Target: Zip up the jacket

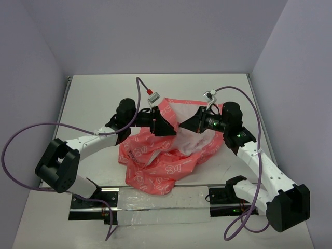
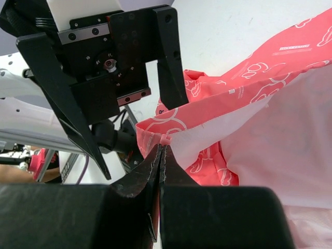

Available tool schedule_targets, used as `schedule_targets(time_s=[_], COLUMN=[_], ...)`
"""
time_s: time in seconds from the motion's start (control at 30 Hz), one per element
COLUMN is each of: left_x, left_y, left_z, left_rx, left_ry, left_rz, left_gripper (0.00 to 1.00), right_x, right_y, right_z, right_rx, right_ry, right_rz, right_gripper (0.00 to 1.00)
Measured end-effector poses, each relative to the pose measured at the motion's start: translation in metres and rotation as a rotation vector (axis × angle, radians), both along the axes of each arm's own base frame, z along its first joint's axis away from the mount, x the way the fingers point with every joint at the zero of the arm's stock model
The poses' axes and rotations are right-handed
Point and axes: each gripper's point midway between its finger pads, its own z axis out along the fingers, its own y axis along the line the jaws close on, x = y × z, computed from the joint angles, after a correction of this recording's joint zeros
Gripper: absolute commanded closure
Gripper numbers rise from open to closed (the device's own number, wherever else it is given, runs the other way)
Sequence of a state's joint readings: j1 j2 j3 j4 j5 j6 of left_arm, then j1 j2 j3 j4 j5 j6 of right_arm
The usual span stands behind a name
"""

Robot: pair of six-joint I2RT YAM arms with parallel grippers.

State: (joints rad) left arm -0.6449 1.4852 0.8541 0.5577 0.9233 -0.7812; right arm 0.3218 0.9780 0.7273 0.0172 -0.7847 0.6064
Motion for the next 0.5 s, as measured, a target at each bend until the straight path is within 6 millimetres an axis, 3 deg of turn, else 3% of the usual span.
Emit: schedule_targets(time_s=[0.2, 0.5], left_x=[0.011, 0.022], left_y=[0.001, -0.001], left_z=[-0.009, -0.001], left_rx=[0.043, 0.036], left_ry=[0.011, -0.001], left_rz=[0.061, 0.108], left_gripper=[0.07, 0.16], right_x=[0.000, -0.001], right_y=[-0.001, -0.002], right_z=[-0.004, -0.008], right_rx=[-0.012, -0.026], right_ry=[0.010, 0.023], right_rz=[-0.004, -0.005], right_gripper=[1.00, 1.00])
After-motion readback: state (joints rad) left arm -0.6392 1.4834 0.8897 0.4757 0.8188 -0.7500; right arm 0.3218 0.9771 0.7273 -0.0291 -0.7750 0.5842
